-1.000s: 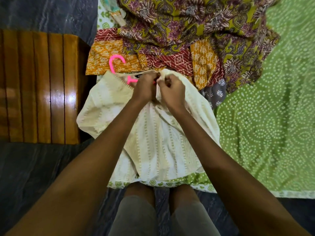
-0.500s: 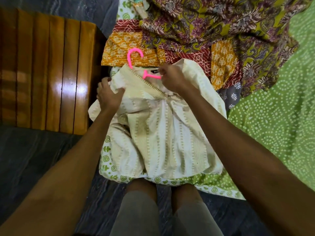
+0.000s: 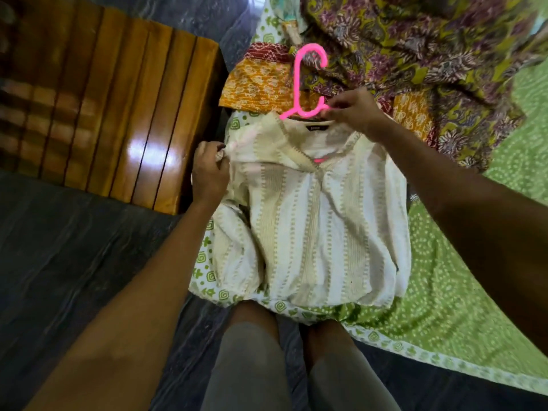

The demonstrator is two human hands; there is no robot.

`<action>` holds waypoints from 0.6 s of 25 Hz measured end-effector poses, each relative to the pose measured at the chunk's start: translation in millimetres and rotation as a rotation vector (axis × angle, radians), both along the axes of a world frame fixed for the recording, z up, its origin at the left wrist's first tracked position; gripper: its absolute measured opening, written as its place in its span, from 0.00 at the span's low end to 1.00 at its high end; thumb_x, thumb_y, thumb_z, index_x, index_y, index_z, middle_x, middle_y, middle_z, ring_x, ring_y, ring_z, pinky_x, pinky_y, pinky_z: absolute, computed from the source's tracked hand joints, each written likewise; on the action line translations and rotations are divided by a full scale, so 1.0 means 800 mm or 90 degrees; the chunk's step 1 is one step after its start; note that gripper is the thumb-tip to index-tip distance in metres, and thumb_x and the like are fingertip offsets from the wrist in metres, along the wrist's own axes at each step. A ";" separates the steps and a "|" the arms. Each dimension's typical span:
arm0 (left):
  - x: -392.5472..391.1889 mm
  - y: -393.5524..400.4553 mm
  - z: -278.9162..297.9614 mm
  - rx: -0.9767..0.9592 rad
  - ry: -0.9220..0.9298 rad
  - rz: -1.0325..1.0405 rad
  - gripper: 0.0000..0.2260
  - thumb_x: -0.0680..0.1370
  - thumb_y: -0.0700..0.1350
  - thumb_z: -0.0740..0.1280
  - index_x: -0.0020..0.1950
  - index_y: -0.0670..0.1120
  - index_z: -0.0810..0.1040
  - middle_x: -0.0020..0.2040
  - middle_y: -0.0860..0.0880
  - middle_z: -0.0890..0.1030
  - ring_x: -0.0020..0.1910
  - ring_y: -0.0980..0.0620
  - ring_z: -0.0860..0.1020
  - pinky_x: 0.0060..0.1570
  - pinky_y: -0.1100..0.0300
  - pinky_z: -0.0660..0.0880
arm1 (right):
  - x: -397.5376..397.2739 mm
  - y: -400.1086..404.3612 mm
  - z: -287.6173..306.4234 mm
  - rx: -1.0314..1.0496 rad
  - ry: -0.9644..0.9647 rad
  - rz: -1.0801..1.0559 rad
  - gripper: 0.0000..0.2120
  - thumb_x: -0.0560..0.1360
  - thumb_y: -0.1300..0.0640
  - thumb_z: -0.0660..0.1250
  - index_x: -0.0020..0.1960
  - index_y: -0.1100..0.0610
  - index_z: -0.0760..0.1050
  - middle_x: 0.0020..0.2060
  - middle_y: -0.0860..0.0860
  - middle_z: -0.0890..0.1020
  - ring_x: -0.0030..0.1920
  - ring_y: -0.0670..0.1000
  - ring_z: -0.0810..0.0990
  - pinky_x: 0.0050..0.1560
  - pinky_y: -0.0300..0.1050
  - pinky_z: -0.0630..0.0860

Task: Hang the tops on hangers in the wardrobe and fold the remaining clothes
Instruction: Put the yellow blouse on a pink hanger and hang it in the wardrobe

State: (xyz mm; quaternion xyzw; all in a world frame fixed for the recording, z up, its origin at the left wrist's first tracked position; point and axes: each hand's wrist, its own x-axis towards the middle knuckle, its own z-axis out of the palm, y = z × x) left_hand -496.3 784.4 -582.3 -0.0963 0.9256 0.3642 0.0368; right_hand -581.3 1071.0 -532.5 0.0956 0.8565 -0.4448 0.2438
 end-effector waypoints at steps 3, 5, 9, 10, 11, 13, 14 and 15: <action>0.010 0.007 0.043 0.010 0.054 -0.016 0.11 0.72 0.35 0.63 0.53 0.35 0.76 0.52 0.37 0.74 0.51 0.40 0.74 0.45 0.62 0.65 | 0.003 0.013 0.050 -0.087 -0.016 0.007 0.06 0.70 0.69 0.70 0.39 0.59 0.79 0.24 0.43 0.79 0.27 0.38 0.74 0.33 0.33 0.71; 0.016 0.018 0.086 0.009 0.050 -0.013 0.14 0.70 0.36 0.65 0.55 0.35 0.74 0.54 0.38 0.73 0.52 0.41 0.73 0.46 0.61 0.66 | 0.014 0.017 0.099 -0.120 -0.018 0.012 0.08 0.71 0.70 0.68 0.38 0.58 0.79 0.25 0.43 0.80 0.27 0.38 0.76 0.32 0.32 0.72; 0.014 0.044 0.185 0.038 0.112 -0.110 0.24 0.67 0.41 0.66 0.62 0.38 0.71 0.59 0.40 0.73 0.57 0.44 0.72 0.53 0.59 0.68 | 0.049 0.032 0.186 -0.154 0.017 0.051 0.10 0.73 0.65 0.68 0.36 0.56 0.82 0.28 0.47 0.80 0.31 0.43 0.74 0.34 0.34 0.69; 0.010 0.053 0.215 0.046 0.115 -0.153 0.24 0.68 0.43 0.66 0.63 0.39 0.71 0.59 0.41 0.74 0.58 0.44 0.72 0.54 0.57 0.69 | 0.058 0.039 0.209 -0.150 0.037 0.049 0.08 0.74 0.62 0.68 0.37 0.59 0.81 0.28 0.49 0.77 0.31 0.45 0.71 0.33 0.37 0.66; 0.003 0.063 0.243 0.061 0.100 -0.196 0.21 0.71 0.44 0.66 0.63 0.41 0.72 0.58 0.42 0.76 0.56 0.45 0.74 0.53 0.57 0.70 | 0.066 0.045 0.234 -0.149 0.053 0.043 0.10 0.74 0.58 0.69 0.38 0.63 0.80 0.28 0.51 0.74 0.31 0.46 0.68 0.33 0.39 0.63; -0.007 0.085 0.294 0.099 0.012 -0.266 0.12 0.77 0.50 0.63 0.57 0.46 0.76 0.48 0.45 0.78 0.48 0.49 0.75 0.46 0.58 0.69 | 0.079 0.060 0.283 -0.139 0.083 0.041 0.20 0.73 0.52 0.69 0.40 0.72 0.76 0.29 0.53 0.71 0.29 0.47 0.64 0.30 0.40 0.58; -0.013 0.094 0.312 0.121 -0.025 -0.274 0.13 0.78 0.56 0.60 0.51 0.49 0.77 0.45 0.46 0.77 0.46 0.51 0.73 0.46 0.57 0.68 | 0.083 0.066 0.306 -0.128 0.097 0.043 0.21 0.74 0.53 0.68 0.40 0.73 0.75 0.28 0.53 0.69 0.27 0.46 0.63 0.28 0.39 0.57; -0.019 0.102 0.327 0.149 -0.048 -0.278 0.18 0.77 0.62 0.57 0.47 0.49 0.76 0.45 0.48 0.74 0.46 0.52 0.71 0.48 0.56 0.66 | 0.087 0.073 0.326 -0.113 0.115 0.047 0.19 0.76 0.55 0.66 0.39 0.72 0.74 0.27 0.52 0.67 0.26 0.44 0.62 0.27 0.38 0.56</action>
